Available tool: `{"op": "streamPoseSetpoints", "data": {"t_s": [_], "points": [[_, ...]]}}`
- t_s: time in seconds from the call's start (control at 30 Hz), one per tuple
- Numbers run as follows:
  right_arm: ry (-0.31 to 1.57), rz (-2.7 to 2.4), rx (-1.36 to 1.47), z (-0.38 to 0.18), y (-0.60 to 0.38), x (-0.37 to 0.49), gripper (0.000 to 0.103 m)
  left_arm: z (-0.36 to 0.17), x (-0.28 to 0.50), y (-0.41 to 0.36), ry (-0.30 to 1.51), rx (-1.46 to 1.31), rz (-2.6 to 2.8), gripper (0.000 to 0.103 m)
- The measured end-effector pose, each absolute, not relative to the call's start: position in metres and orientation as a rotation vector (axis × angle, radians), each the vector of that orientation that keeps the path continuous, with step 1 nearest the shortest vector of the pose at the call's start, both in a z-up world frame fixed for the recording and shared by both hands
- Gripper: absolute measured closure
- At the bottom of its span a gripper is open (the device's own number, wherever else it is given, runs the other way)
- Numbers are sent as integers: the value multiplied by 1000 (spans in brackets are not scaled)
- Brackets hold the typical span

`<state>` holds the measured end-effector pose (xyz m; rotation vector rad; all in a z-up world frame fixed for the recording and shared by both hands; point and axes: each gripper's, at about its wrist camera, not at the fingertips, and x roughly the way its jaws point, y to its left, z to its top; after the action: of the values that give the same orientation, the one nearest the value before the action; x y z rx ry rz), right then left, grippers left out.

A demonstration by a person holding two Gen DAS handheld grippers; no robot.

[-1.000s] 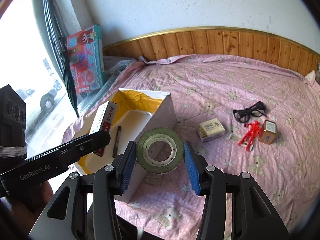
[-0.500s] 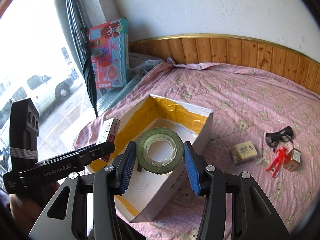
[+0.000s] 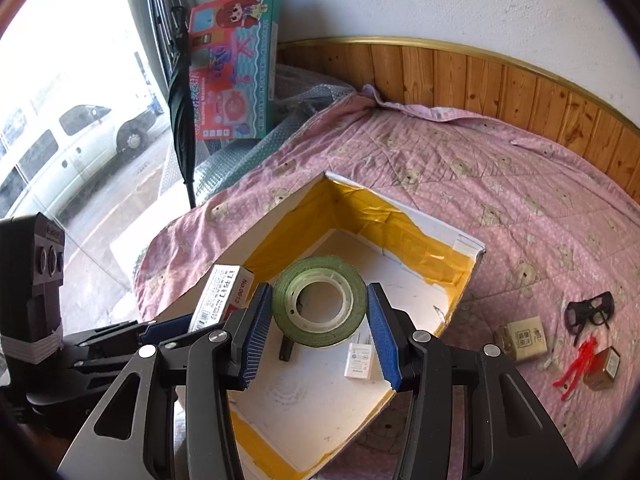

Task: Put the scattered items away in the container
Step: 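Carry the staples box and tape roll over the cardboard box with both tools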

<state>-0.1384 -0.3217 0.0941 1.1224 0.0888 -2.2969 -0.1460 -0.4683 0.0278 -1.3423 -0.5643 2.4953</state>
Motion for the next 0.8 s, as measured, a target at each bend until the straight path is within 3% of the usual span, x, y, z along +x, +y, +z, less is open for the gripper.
{"op": "streamPoseSetpoints", "data": {"t_s": [0.73, 0.8], "points": [[181, -2214, 1217, 68, -369, -210, 52, 3, -174, -453, -438, -1470, 2474, 64], [169, -2209, 1225, 65, -369, -215, 52, 1, -177, -451, -423, -1487, 2477, 58]]}}
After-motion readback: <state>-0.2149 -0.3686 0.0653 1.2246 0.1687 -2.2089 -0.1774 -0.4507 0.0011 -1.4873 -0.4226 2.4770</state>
